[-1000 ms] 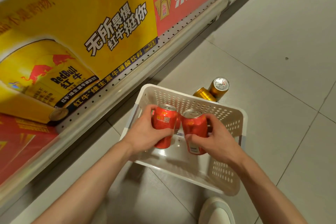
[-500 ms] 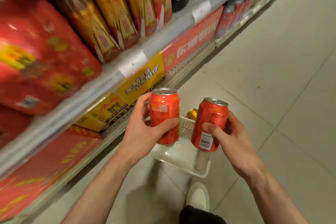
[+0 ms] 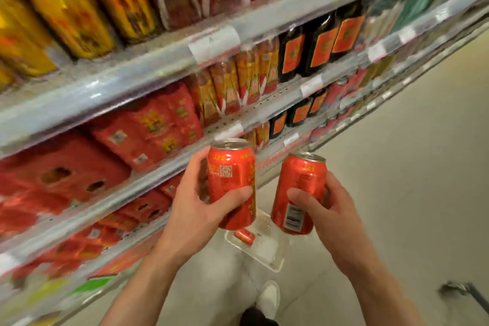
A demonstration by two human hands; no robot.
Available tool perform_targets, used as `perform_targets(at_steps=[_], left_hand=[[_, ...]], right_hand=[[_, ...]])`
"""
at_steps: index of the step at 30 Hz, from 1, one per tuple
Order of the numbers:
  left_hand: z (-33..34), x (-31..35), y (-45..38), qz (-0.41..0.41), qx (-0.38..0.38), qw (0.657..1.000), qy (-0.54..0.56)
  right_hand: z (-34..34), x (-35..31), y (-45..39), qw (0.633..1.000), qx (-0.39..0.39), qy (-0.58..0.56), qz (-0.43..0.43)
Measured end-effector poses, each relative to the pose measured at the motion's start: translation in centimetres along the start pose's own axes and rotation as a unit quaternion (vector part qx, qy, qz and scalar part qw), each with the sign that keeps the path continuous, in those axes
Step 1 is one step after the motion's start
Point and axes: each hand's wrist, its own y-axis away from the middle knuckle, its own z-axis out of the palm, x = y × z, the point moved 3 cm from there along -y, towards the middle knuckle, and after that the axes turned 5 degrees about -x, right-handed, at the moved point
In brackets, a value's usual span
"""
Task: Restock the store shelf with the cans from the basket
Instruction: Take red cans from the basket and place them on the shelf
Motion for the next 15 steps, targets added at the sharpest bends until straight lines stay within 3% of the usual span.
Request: perform_targets(at_steps=[6,15], left_hand=[[-5.1,9.3,3.6,0.059,0.045,0.997,0.007],[-16.7,15.5,10.6,0.121,0.098,0.988,-0.02]], right_hand=[[4.0,-10.5,2.9,0.997,-0.058,-0.01,-0.051],[14.7,-18.3,8.4,0.985,-0.119,0.012,-0.128]])
